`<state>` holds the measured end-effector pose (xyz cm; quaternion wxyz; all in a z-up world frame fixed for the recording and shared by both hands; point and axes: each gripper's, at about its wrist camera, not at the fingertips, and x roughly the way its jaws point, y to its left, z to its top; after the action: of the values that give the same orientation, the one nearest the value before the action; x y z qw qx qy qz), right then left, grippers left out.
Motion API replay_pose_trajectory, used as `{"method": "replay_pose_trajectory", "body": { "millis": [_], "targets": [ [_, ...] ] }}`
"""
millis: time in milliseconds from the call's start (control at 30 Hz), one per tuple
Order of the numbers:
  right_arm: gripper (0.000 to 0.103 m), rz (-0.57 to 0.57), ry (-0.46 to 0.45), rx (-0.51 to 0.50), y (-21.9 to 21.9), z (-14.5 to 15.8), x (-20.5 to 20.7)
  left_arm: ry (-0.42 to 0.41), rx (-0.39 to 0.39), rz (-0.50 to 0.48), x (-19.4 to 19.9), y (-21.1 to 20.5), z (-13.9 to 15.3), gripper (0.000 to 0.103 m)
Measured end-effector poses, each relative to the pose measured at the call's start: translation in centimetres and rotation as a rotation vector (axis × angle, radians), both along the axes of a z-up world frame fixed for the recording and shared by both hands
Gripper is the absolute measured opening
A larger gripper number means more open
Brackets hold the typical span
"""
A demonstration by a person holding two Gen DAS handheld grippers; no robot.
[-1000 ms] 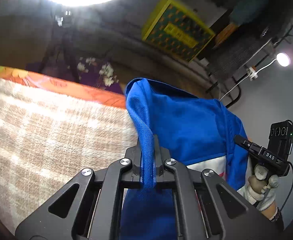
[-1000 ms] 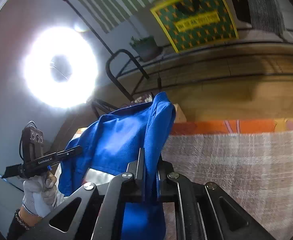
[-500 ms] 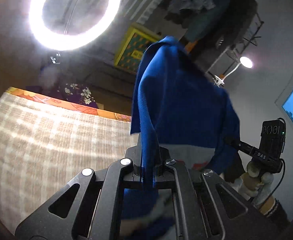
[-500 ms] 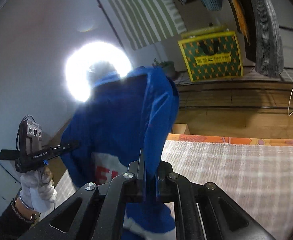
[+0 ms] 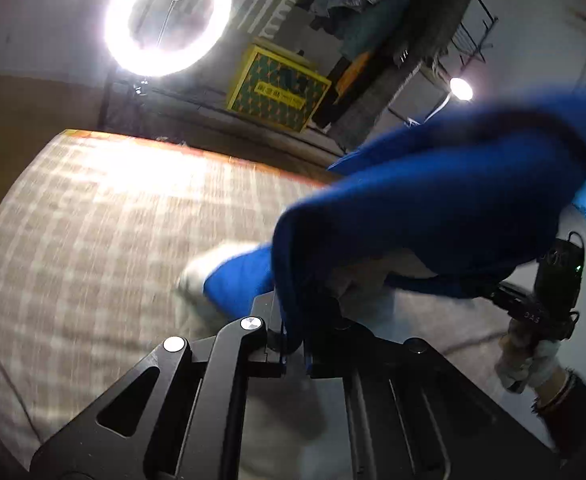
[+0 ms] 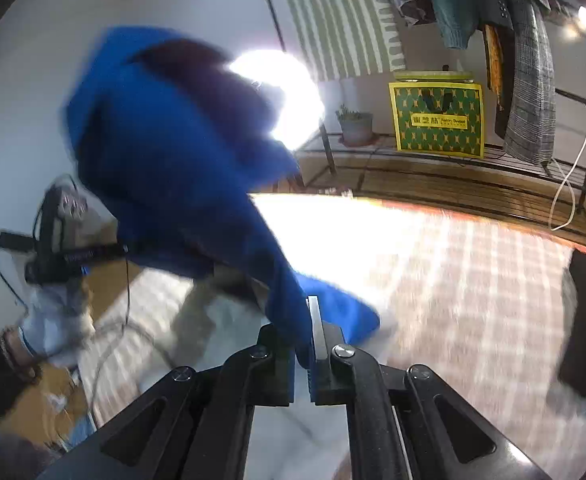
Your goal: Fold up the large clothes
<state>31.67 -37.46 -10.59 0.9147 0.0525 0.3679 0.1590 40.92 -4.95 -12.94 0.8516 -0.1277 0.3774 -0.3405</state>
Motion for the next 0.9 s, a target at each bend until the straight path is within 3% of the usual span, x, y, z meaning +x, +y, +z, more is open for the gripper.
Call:
{"method": "replay_pose_trajectory", "body": {
  "millis": [67,233,333,400,667,767,800,900],
  "targets": [
    [0.005,0.006,0.009,-0.05,0.6,-0.9,-2.3,-0.021,0.063,-0.017,-2.2,0.1,-0.8,0.004],
    [0.021,0.026,0.062,-0.121,0.7,-1.7,-7.7,0.004,0.223,-0.034,-7.2,1.9,-3.7,0.004],
    [0.022,0.027,0.05,-0.125,0.1,-0.2,-11.7,0.04,0.238,0.0,-9.9,4.8,-4.2,0.004],
    [0.024,0.027,0.013,-0.11,-0.5,1.9,-14.5,0.054,0.199,0.038,-11.7,7.2,-3.3,0.004],
    [0.031,-0.004,-0.167,0.009,-2.4,11.0,-22.8,-0.032,0.027,0.095,-17.5,12.3,7.1,0.004],
    [0.036,-0.009,-0.22,0.033,-2.3,13.8,-25.2,-0.051,-0.04,0.089,-19.1,12.8,11.3,0.019],
    [0.041,-0.018,-0.239,0.044,-2.4,14.9,-26.1,-0.054,-0.06,0.086,-19.9,13.0,12.6,0.029],
    [0.049,-0.028,-0.279,0.092,-2.8,16.9,-27.9,-0.073,-0.109,0.07,-22.3,13.2,16.1,0.033]
  ]
}}
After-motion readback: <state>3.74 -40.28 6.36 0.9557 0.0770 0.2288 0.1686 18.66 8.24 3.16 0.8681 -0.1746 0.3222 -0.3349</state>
